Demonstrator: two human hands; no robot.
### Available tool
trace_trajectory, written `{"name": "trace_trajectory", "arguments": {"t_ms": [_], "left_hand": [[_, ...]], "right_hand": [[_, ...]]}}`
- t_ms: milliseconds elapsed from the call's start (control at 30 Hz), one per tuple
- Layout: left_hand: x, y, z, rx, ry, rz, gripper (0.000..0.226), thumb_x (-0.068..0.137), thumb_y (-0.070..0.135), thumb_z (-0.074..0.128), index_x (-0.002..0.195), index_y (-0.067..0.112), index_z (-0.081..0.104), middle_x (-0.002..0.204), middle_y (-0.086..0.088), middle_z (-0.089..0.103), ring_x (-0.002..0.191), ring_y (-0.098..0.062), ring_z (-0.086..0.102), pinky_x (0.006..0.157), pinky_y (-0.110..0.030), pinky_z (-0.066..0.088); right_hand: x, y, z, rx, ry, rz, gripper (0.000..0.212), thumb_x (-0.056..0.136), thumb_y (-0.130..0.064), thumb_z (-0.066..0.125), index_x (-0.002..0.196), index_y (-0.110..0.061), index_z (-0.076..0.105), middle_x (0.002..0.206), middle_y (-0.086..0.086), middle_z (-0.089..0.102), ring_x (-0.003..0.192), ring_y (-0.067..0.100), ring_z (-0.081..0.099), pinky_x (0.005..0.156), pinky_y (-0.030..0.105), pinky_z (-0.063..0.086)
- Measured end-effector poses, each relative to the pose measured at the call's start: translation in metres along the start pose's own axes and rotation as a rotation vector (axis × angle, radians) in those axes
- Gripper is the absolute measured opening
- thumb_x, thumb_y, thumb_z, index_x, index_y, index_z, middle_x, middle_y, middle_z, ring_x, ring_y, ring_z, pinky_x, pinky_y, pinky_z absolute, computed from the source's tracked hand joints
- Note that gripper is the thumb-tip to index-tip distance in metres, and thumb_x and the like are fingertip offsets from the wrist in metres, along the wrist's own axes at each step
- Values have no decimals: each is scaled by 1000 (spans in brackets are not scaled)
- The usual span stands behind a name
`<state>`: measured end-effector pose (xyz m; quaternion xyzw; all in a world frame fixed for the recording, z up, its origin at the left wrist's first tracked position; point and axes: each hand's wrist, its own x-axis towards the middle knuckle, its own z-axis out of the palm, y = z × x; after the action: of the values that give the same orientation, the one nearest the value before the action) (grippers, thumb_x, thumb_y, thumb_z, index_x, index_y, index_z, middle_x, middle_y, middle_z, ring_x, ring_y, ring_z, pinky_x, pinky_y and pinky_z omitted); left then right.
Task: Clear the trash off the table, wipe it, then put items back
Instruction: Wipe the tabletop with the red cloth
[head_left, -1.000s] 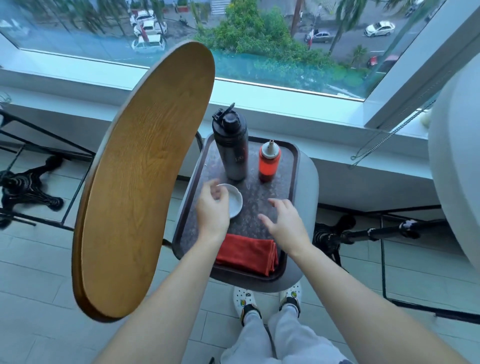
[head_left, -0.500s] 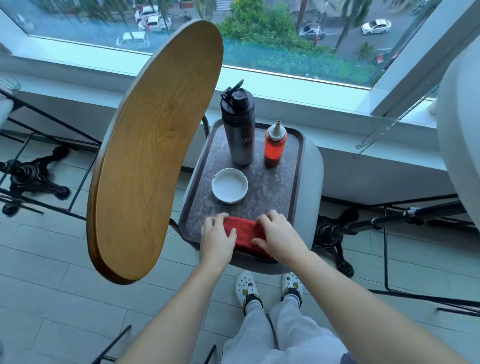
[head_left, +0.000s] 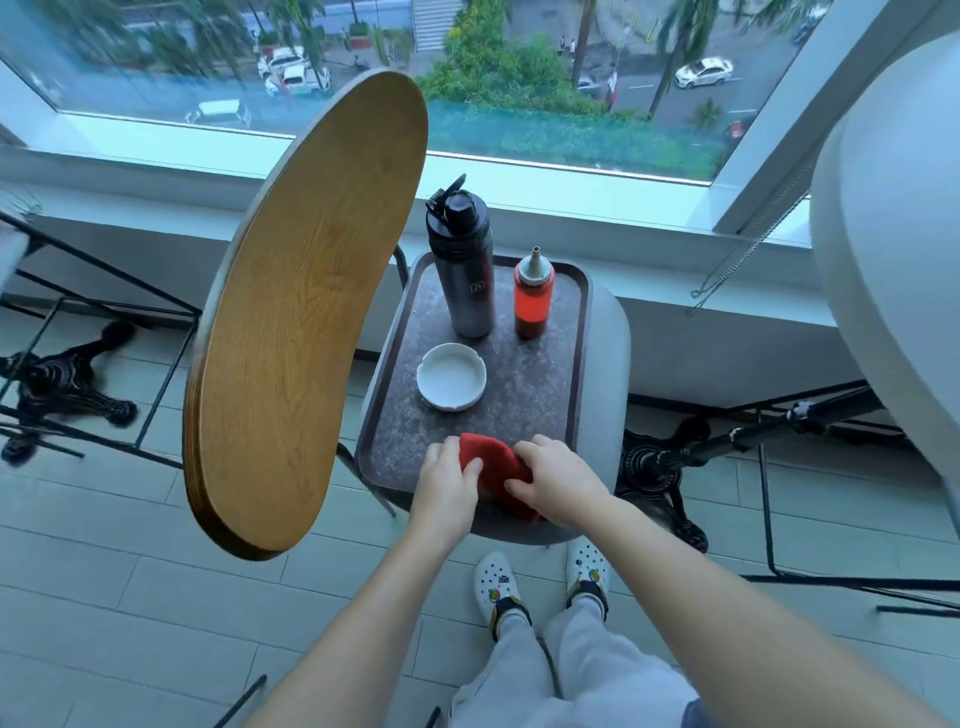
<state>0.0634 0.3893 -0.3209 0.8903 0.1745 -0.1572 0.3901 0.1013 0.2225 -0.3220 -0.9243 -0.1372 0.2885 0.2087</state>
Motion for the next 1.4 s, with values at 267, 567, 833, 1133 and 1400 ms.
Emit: {"name": "trace_trajectory", "arguments": {"t_ms": [267, 567, 833, 1133, 1400], "left_hand": [[-34, 65, -51, -186, -22, 234, 11, 105, 24, 50, 114, 25, 56, 98, 9, 69, 93, -8, 63, 74, -11, 42], [-88, 174, -92, -281, -33, 615, 20, 102, 14, 55, 112, 30, 63, 99, 13, 73, 98, -10, 69, 86, -20, 51], [-120, 260, -90, -290, -87, 850, 14, 94, 31, 63, 108, 34, 64, 95, 11, 71, 92, -14, 69, 81, -38, 56], [-121, 332, -54, -177, 11, 947, 22, 82, 40, 77, 101, 33, 68, 85, 15, 71, 75, -3, 65, 68, -21, 50], [-105, 358, -22, -79, 45, 969, 22, 81, 32, 84, 97, 22, 73, 85, 9, 70, 81, -10, 64, 77, -28, 50]], "right_hand": [[-56, -29, -69, 264, 174, -17, 19, 82, -34, 61, 82, -18, 50, 80, 0, 58, 76, 20, 53, 70, 39, 48], [-171, -55, -157, 305, 462, -11, 25, 90, -38, 56, 112, -33, 45, 87, -2, 61, 79, 19, 58, 74, 42, 51], [-267, -50, -216, 236, 713, 91, 17, 94, -44, 51, 108, -37, 44, 80, -8, 60, 75, 8, 56, 69, 31, 48], [-307, 6, -246, 401, 767, 239, 21, 91, -44, 65, 110, -39, 56, 81, -18, 66, 70, -2, 63, 62, 17, 49], [-308, 38, -267, 257, 716, 315, 34, 89, -50, 64, 121, -41, 55, 100, -18, 65, 85, 4, 62, 70, 21, 44]]}}
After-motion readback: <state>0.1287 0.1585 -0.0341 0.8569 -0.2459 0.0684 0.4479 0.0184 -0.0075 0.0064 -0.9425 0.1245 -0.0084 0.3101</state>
